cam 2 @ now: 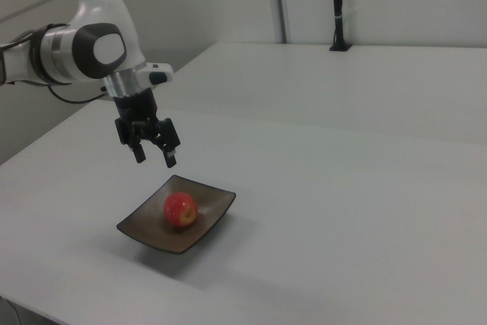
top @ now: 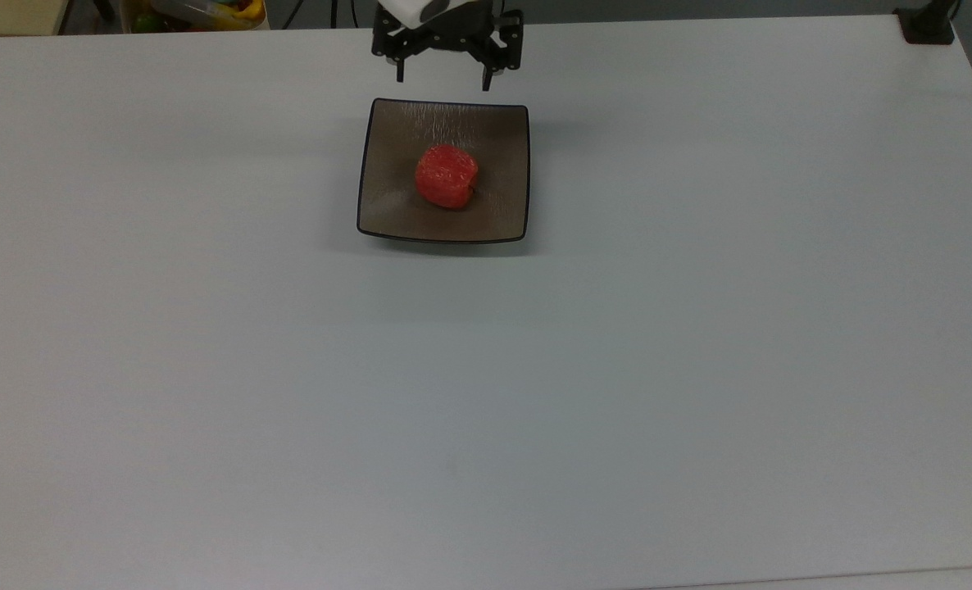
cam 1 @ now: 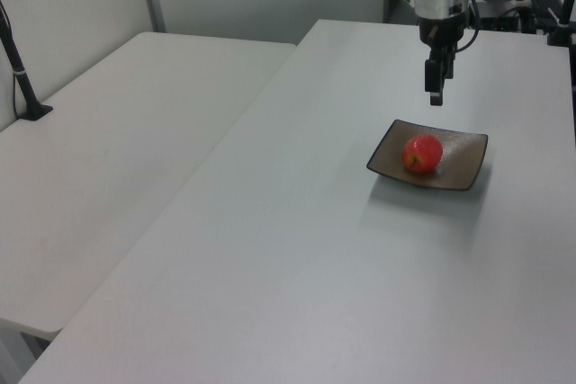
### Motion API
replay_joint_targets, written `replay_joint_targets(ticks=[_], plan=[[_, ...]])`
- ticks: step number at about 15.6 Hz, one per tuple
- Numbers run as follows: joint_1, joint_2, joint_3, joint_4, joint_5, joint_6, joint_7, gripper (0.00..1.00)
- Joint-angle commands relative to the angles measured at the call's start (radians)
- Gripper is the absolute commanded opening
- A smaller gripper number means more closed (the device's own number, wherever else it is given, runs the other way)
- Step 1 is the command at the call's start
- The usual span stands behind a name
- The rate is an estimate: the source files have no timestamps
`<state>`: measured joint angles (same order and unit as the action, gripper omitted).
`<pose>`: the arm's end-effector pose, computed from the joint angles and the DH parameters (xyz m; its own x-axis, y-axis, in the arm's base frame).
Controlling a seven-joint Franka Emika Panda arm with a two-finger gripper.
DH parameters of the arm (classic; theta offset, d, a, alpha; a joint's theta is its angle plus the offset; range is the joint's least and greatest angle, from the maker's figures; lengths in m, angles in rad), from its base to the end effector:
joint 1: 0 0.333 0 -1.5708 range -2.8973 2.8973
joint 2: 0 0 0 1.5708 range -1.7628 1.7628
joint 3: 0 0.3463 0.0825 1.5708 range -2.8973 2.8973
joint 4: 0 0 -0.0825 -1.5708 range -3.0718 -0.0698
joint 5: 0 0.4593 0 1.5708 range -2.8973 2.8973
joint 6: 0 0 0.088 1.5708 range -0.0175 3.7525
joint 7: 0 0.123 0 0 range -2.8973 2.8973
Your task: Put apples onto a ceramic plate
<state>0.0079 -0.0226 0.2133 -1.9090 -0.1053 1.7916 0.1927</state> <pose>0.6003 0.1249 0.4864 0.9959 0.0515 -0.0746 0.0603 -0.9908 0.1212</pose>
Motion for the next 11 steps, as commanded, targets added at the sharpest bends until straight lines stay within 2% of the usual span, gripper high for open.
replay_joint_targets(ticks=[1, 2, 3, 6, 11], plan=[[0.061, -0.031, -0.141, 0.001, 0.083, -0.001, -0.108, 1.00], [0.087, -0.031, -0.187, 0.001, 0.108, -0.001, -0.140, 1.00], [0.099, -0.030, -0.207, 0.001, 0.122, 0.003, -0.148, 1.00], [0.090, -0.028, -0.210, -0.012, 0.130, 0.073, -0.141, 1.00], [0.086, -0.022, -0.203, -0.019, 0.128, 0.084, -0.141, 1.00]])
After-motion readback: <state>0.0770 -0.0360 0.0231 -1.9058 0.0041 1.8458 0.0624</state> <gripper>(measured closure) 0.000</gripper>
